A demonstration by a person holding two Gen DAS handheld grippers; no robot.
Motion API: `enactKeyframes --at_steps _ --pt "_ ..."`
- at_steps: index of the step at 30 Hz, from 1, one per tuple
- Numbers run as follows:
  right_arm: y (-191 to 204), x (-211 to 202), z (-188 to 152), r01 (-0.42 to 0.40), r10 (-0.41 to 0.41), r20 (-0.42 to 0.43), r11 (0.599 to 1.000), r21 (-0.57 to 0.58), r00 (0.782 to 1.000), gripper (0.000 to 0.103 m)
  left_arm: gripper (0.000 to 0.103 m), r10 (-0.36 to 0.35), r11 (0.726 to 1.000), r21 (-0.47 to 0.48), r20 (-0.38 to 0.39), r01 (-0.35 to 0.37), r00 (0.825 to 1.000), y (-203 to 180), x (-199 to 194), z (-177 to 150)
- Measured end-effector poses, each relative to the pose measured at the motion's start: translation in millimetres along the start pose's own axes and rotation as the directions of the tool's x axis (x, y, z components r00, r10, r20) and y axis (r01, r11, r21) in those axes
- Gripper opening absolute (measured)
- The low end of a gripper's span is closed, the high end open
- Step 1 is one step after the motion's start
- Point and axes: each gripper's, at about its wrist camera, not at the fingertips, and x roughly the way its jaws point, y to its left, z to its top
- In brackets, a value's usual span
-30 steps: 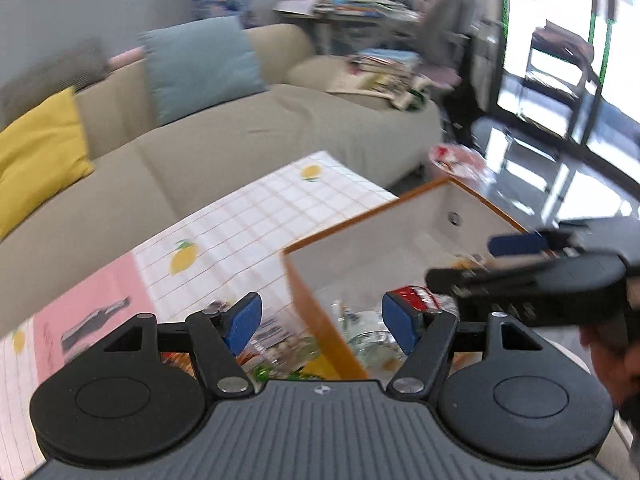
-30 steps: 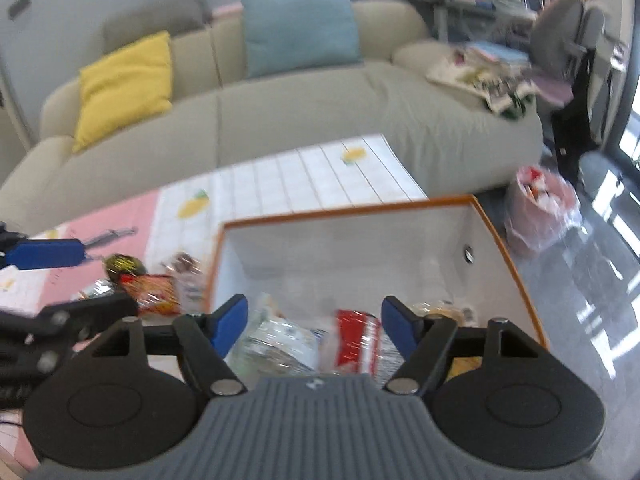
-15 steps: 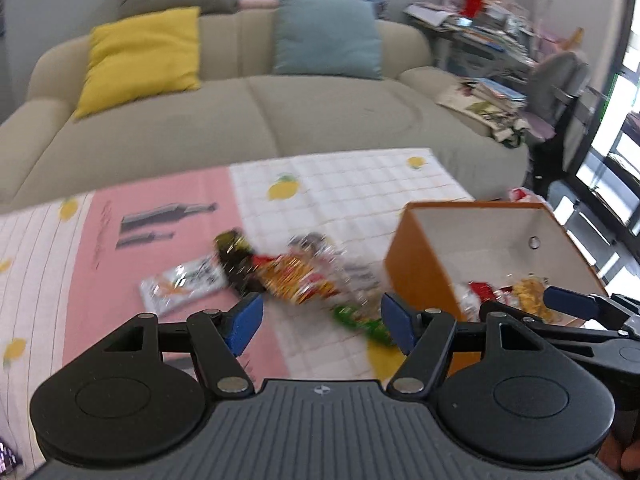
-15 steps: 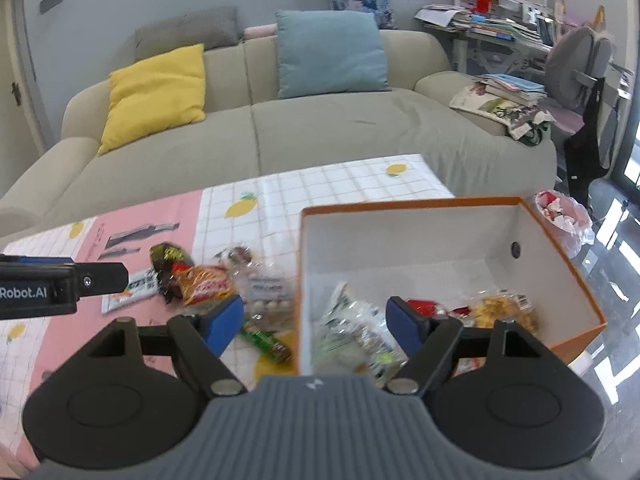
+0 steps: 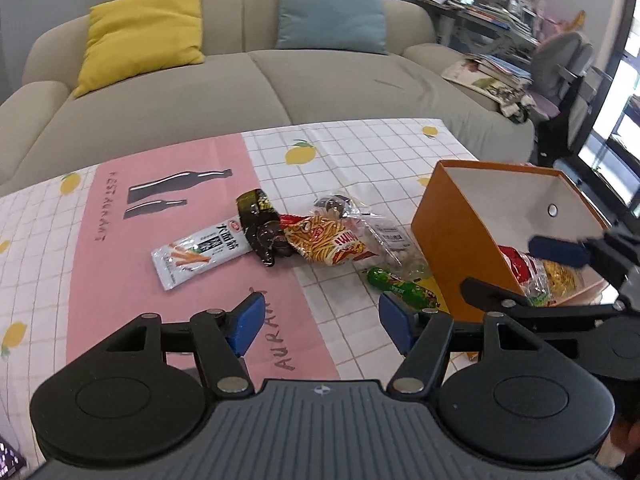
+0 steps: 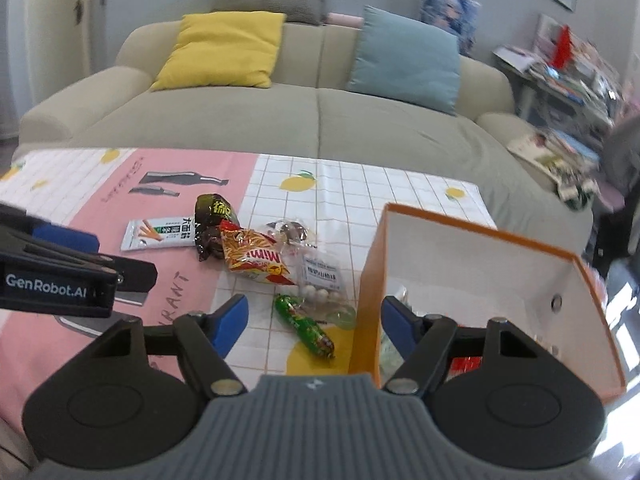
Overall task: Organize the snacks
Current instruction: 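Grasp the red Mimi chip bag with the left gripper while the right grasps the green sausage stick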
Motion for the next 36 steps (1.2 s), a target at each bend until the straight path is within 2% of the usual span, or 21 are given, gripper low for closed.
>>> enactKeyframes --at_steps 5,8,12,14,19,24,30,34,36 --pt "4 16 6 -0.014 0.013 -0.015 0.994 -0.112 1.000 0.067 0.075 -0.022 1.000 0.022 -0.028 0.023 0.999 7 15 7" --pt "9 29 8 -0.017 0.010 -0.042 0.987 -0.158 0.999 0.058 0.073 -0.025 0.998 0.065 -0.035 0.027 0.999 9 25 10" --pt "16 46 6 -0.022 0.010 -0.071 0.985 -0.172 0.997 0.050 0.069 -0.073 0.987 0.137 -0.046 0.079 0.996 9 40 13" --pt "20 56 3 -0.019 0.005 -0.083 0.985 -0.169 0.997 0.045 0.066 -0.073 0.985 0.154 -0.050 0.080 0.996 10 48 16" --pt "30 79 -4 -0.010 -0.011 -0.112 0.981 -0.191 0.994 0.044 0.064 -0.103 0.976 0.186 -0.066 0.113 0.993 6 68 22" --pt "38 101 -10 -0.011 -0.024 -0.141 0.969 -0.246 0.990 0.036 0.054 -0.110 0.962 0.241 -0.086 0.127 0.990 -6 94 26" --pt "38 123 -16 -0.002 -0.052 -0.183 0.959 -0.283 0.982 0.034 0.041 -0.094 0.947 0.299 -0.106 0.122 0.990 -15 120 29" --pt "34 136 -20 -0.005 -0.059 -0.226 0.963 -0.270 0.972 0.034 0.035 -0.095 0.947 0.293 -0.134 0.131 0.986 -15 136 32" --pt "35 138 -21 -0.013 -0.053 -0.226 0.960 -0.280 0.973 0.034 0.029 -0.084 0.950 0.287 -0.132 0.119 0.988 -14 141 33"
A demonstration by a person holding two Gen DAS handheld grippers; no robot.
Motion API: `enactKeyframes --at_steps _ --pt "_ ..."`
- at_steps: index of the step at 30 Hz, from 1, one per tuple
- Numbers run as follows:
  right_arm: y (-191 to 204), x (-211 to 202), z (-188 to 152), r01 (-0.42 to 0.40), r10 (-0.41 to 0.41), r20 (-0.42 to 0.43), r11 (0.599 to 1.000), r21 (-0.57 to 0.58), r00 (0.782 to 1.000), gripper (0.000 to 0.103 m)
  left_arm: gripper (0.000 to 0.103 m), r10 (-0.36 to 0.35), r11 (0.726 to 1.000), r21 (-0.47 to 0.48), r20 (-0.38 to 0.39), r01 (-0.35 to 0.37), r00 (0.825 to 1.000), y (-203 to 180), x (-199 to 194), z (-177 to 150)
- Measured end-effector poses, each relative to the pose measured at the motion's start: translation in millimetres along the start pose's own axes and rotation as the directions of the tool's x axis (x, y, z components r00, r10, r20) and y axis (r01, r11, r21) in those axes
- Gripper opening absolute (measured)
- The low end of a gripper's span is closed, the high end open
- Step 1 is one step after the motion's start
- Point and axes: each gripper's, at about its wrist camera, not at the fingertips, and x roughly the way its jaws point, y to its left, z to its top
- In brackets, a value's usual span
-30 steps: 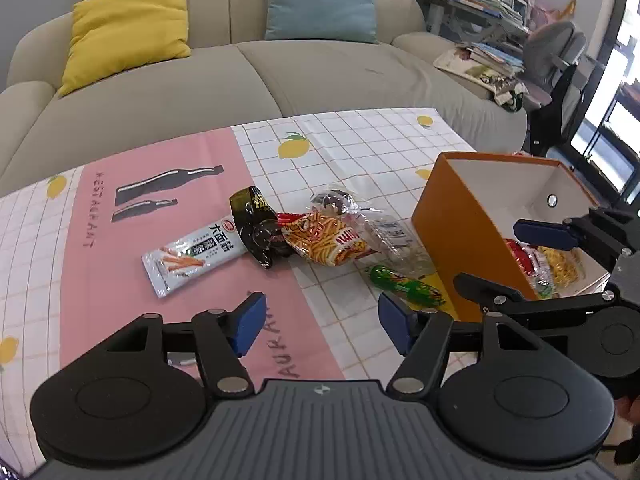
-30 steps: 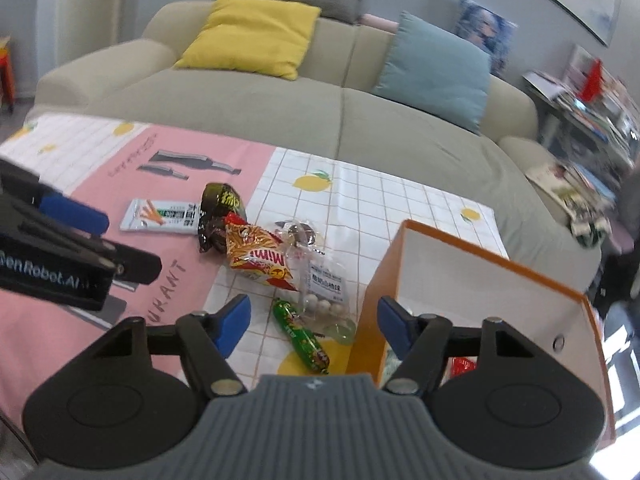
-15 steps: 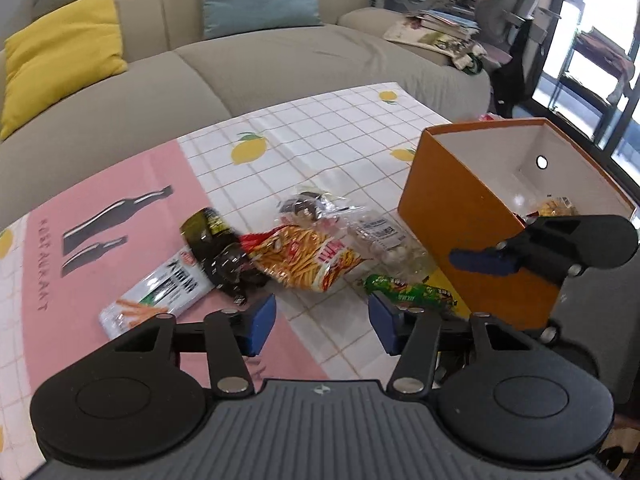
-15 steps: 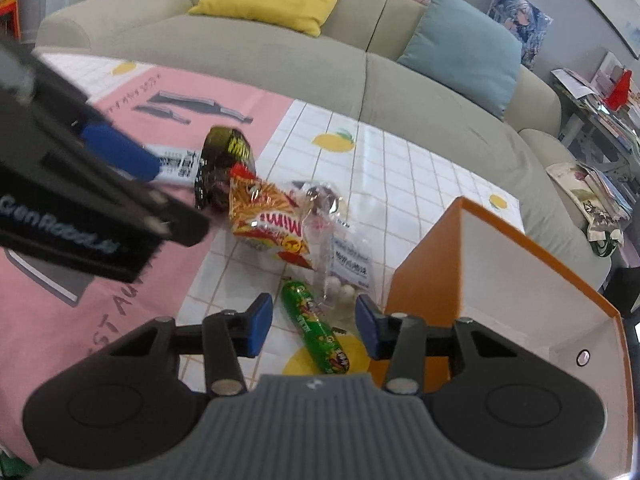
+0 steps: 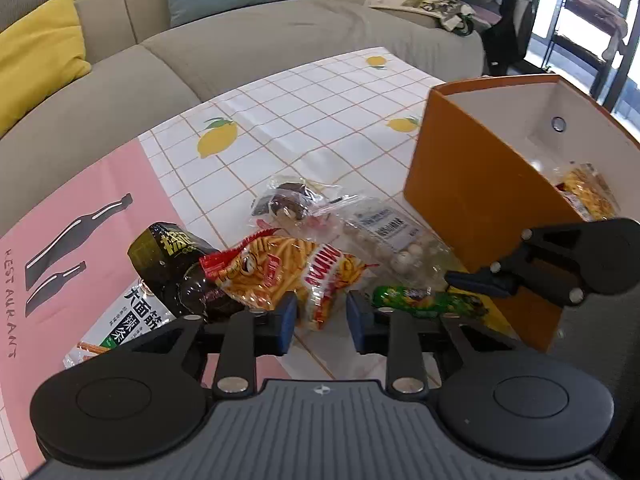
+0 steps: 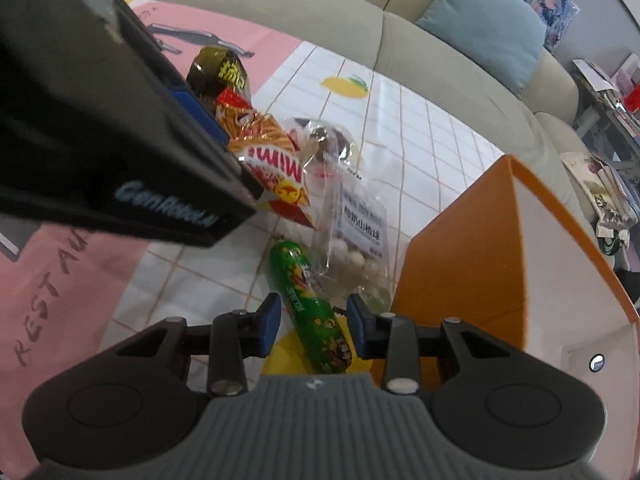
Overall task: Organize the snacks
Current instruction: 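Grasp the red Mimi chip bag with the left gripper while the right grasps the green sausage stick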
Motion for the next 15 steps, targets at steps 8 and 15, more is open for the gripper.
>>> enactKeyframes --at_steps 8,15 --pt "-1 3 -2 -0.025 0.025 0.002 1.000 -0.002 1.000 0.028 0.011 0.014 0.999 -0.043 -0.020 -0.014 1.000 0 -3 -4" --pt "-5 -12 -6 -0.116 0.118 -0.023 0.989 0.095 0.993 0.027 0.008 0.046 0.990 -0.129 -0.060 -0.054 0.997 4 -28 -25"
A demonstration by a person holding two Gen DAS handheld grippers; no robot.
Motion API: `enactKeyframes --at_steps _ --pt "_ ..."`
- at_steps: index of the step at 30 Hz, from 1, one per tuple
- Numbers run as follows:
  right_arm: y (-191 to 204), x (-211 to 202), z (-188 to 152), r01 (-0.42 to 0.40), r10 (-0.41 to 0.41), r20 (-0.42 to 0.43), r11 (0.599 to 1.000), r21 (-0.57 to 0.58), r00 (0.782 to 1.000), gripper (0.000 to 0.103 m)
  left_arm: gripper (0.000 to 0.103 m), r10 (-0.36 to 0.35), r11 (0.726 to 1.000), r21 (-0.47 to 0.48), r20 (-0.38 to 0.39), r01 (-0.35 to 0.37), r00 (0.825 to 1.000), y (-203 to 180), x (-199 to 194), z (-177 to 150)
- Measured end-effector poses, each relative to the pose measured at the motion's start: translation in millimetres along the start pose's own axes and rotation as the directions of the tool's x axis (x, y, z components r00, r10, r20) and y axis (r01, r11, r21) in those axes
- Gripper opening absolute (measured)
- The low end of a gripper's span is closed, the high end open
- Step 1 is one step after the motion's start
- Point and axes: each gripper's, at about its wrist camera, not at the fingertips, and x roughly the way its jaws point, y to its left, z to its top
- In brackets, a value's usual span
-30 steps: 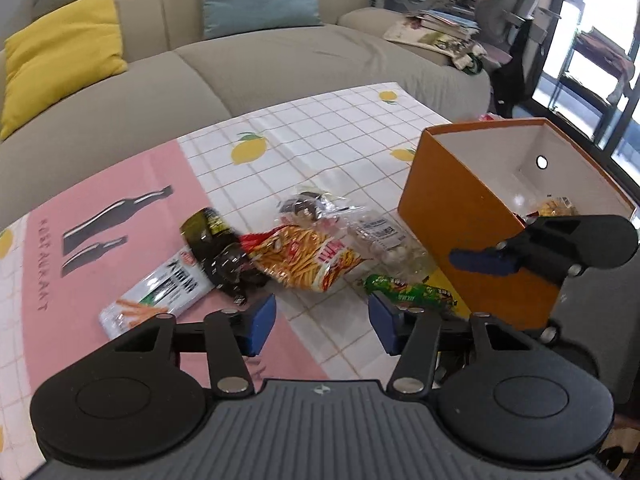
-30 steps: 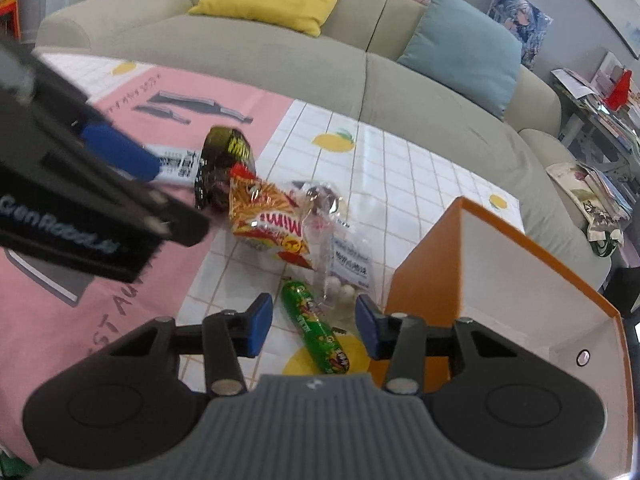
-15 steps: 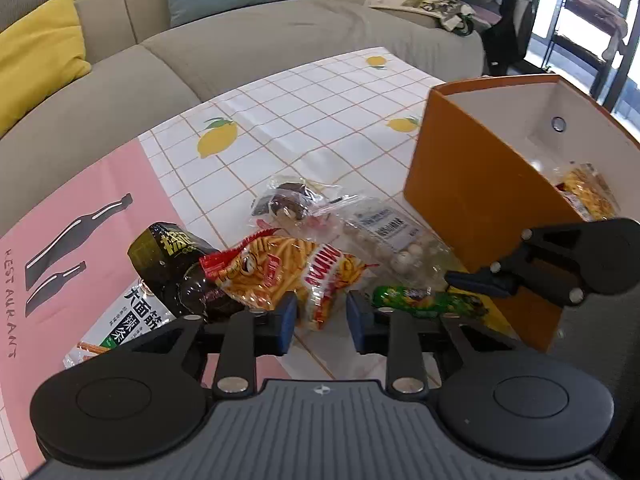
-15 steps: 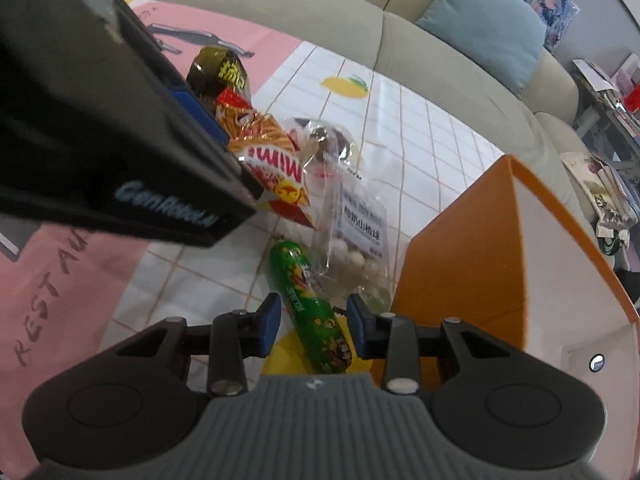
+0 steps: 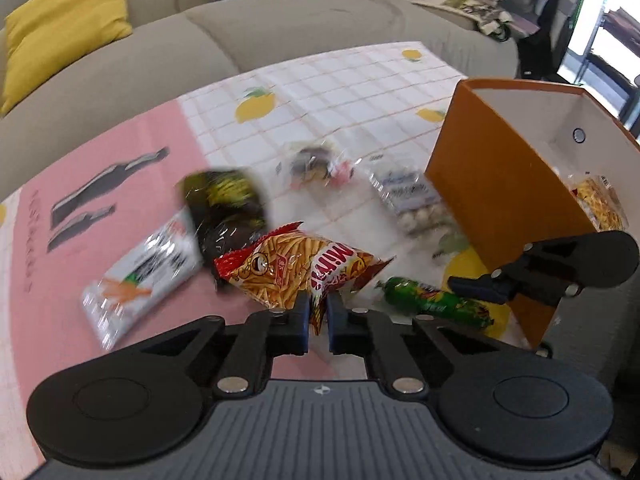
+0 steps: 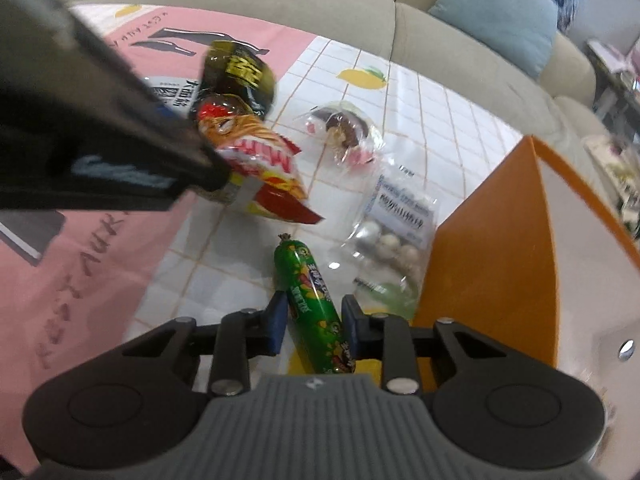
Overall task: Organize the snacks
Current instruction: 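Grasp the red Mimi chip bag with the left gripper while the right grasps the green sausage stick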
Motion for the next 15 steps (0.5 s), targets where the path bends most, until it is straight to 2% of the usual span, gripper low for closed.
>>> enactKeyframes --at_steps 5,11,15 --pt "-5 -15 -10 -0.120 0.131 -0.052 0.979 0.166 0.990 0.027 0.007 -0.010 1.000 -0.023 -0.057 0.008 0.998 7 -20 -31" --pt "-13 -27 -30 -0.201 0.252 -0.094 0.907 0.371 0.963 0.027 0.006 -0.013 1.000 -0.013 -0.142 0.012 0.990 2 -41 -68" --pt "-16 -33 -41 -0.234 0.309 -0.103 0.863 0.448 0.945 0.027 0.008 -0.015 0.999 0.032 -0.204 0.022 0.979 -6 -46 -86"
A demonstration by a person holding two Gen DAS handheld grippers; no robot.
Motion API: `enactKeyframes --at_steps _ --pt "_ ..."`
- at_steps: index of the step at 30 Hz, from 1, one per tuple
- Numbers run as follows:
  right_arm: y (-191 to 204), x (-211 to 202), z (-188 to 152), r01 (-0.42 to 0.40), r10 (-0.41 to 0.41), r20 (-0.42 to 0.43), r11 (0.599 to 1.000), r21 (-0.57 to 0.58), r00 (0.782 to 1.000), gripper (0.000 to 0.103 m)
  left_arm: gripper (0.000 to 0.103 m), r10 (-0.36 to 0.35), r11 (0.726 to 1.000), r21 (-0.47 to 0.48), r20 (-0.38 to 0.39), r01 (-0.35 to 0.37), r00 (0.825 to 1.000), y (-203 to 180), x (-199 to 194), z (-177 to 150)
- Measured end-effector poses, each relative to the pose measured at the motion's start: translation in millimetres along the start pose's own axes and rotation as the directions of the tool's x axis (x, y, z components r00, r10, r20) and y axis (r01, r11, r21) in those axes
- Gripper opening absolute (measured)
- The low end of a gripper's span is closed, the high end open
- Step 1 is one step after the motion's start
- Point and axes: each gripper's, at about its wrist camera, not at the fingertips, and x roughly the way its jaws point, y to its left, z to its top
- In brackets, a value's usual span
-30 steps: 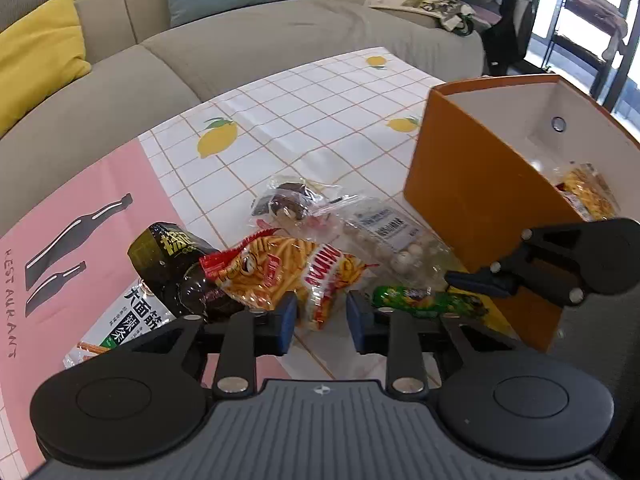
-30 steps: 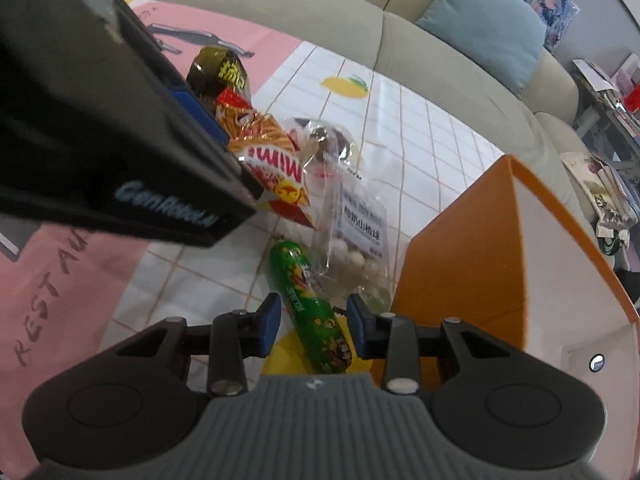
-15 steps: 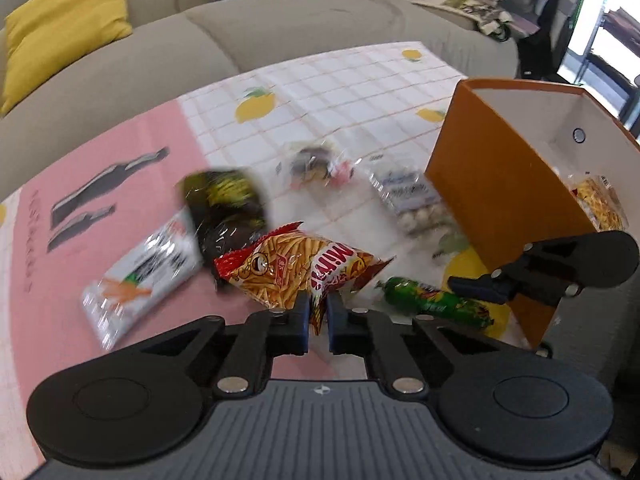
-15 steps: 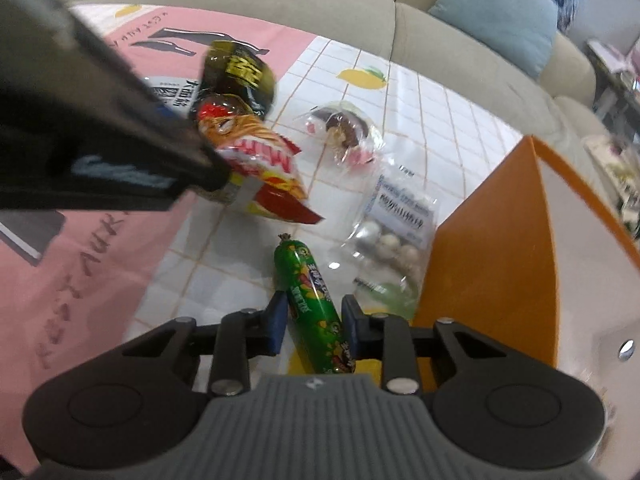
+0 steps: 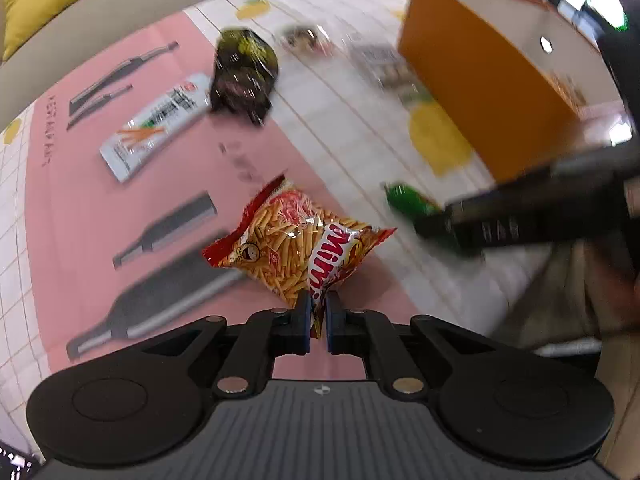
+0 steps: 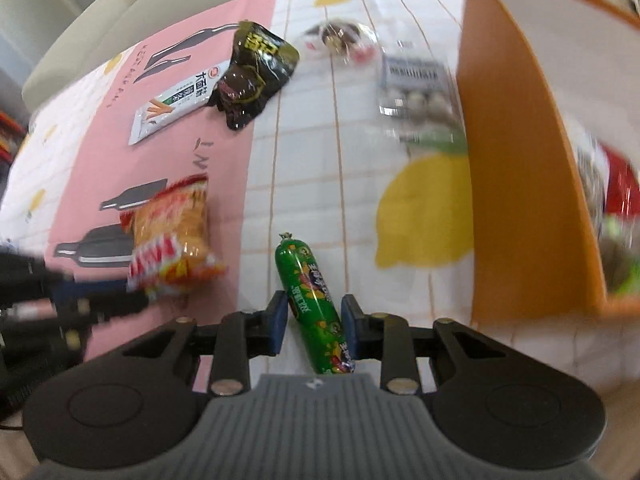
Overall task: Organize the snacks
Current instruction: 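Grasp the red Mimi chip bag with the left gripper while the right grasps the green sausage stick, then lift the chip bag and sausage stick and carry both over the orange box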
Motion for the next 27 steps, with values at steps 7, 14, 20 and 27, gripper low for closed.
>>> enactKeyframes --at_steps 7,14,20,27 --pt "0 -1 -5 -0.022 0.022 0.002 1.000 0.001 1.000 0.029 0.046 0.059 0.998 -0.018 0.020 -0.059 0.998 -4 -7 -9" --pt "4 -7 1 -0.024 0.027 0.043 0.998 -0.064 0.999 0.035 0.066 0.013 0.934 -0.355 0.099 0.023 0.995 23 -17 -2" --pt "9 -6 1 -0.027 0.033 0.039 0.991 -0.129 0.999 0.040 0.066 -0.005 0.814 -0.578 0.089 0.056 0.996 40 -6 4" --pt "12 2 -3 -0.019 0.023 0.024 0.988 -0.156 0.999 0.039 0.069 -0.028 0.733 -0.678 0.059 0.061 0.998 42 13 5"
